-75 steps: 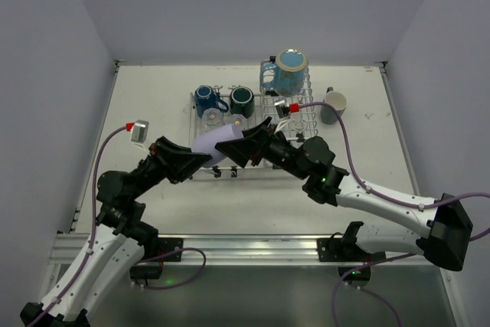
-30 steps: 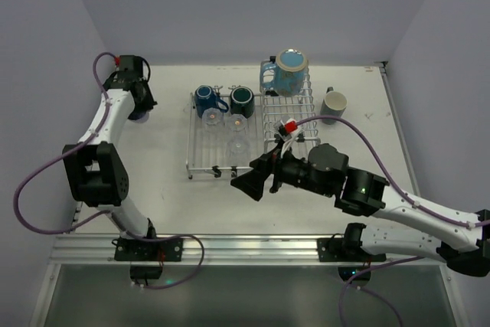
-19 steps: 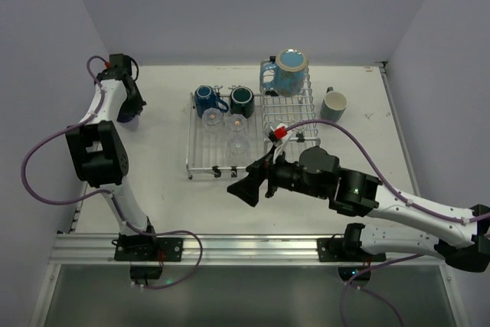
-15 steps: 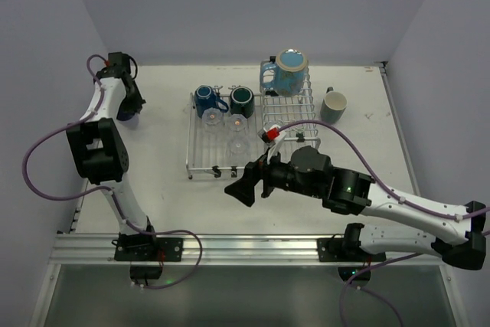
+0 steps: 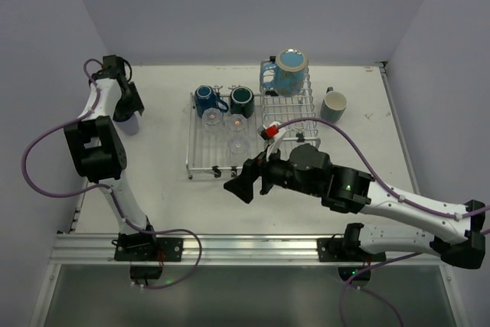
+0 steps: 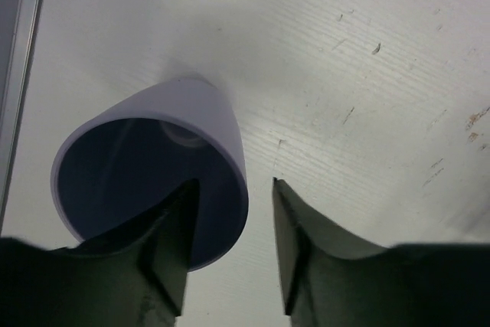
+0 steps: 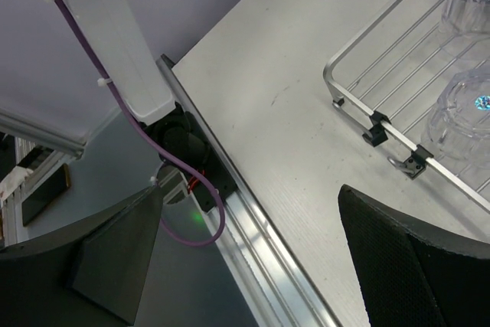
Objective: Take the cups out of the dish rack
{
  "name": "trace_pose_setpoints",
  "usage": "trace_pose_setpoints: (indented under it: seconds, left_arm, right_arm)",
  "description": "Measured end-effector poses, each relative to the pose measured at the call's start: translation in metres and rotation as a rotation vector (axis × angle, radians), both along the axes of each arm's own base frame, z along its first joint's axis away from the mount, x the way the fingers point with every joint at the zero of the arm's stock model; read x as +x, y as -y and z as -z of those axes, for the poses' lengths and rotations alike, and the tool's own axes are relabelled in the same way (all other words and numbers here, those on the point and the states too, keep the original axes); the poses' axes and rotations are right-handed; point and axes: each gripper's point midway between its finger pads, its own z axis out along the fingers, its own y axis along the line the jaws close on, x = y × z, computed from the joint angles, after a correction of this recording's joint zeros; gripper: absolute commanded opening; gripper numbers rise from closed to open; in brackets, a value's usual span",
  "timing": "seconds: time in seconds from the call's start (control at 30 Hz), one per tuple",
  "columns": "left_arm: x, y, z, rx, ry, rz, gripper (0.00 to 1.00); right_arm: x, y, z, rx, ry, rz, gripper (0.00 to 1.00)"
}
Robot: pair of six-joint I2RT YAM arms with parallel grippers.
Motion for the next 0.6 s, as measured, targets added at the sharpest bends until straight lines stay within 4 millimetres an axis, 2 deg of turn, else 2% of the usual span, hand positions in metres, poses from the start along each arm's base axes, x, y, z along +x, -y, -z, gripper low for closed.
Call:
trace_pose_setpoints:
  seconds: [0.03, 0.1, 0.13, 0.17, 0.2, 0.3, 0.4, 0.53, 0.6]
  left_arm:
    - [0.000, 0.001, 0.000, -0.003, 0.001, 0.001, 0.57]
    - [0.001, 0.003, -0.001, -0.013, 0.006, 0.007, 0.72]
    - [0.001, 0.004, -0.003, -0.018, 0.011, 0.008, 0.80]
    - [0.001, 0.004, -0.005, -0.020, 0.018, 0.009, 0.94]
    - [0.002, 0.006, -0.010, -0.024, 0.032, 0.012, 1.00]
    - [0.005, 0.009, -0.036, -0.034, 0.103, 0.013, 1.00]
    - [0.008, 0.015, -0.074, -0.043, 0.212, 0.019, 1.00]
    - [0.008, 0.031, -0.148, -0.045, 0.425, 0.055, 1.00]
    - [0.002, 0.052, -0.184, -0.042, 0.540, 0.101, 1.00]
  right_arm:
    - [0.001, 0.001, -0.003, 0.004, 0.008, 0.004, 0.99]
    - [0.004, 0.002, -0.010, 0.012, 0.026, 0.016, 0.99]
    - [0.005, 0.004, -0.013, 0.013, 0.037, 0.022, 0.99]
    - [0.005, 0.006, -0.016, 0.013, 0.044, 0.026, 0.99]
    - [0.007, 0.009, -0.019, 0.011, 0.055, 0.035, 0.99]
    - [0.011, 0.016, -0.030, 0.012, 0.092, 0.058, 0.99]
    - [0.017, 0.023, -0.045, 0.017, 0.139, 0.092, 0.99]
    - [0.037, 0.039, -0.067, 0.005, 0.201, 0.179, 0.99]
    - [0.052, 0.051, -0.080, 0.006, 0.229, 0.243, 0.99]
